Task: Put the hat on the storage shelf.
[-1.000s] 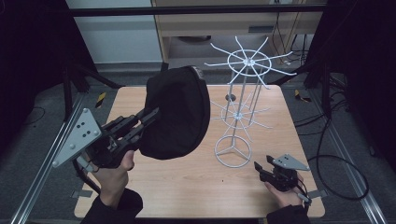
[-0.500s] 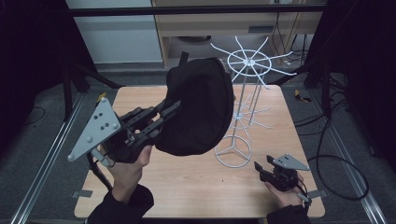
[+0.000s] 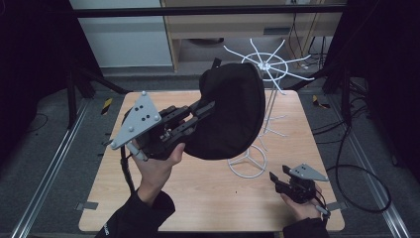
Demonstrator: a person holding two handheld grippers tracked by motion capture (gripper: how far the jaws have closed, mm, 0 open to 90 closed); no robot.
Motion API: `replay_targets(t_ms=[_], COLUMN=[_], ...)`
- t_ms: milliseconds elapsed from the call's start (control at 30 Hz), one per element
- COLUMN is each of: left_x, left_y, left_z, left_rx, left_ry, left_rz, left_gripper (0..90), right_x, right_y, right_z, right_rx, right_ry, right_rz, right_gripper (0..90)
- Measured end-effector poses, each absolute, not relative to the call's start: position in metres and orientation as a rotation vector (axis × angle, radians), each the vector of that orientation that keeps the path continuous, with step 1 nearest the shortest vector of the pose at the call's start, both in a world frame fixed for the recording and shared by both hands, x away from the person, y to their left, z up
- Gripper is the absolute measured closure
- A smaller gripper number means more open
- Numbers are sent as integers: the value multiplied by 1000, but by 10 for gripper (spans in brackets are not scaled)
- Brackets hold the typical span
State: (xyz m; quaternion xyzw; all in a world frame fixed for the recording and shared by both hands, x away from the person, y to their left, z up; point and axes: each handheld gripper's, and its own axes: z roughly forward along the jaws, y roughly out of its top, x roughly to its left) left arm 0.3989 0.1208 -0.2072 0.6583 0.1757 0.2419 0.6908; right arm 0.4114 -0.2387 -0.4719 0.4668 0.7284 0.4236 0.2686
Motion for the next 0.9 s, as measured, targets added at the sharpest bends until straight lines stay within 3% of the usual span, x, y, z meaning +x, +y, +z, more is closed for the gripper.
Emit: replay_targets(t_ms=[900], left_x=[420], left_y=[125], left_z=[-262], left_rx=[1574], left_ry=[498], left_rz=[504], left_gripper=[781], right_x=[412], right_y=[-237], right_z=[-473], right_rx=[1255], right_ry=[1977], right_rz=[1128], right_gripper=[435])
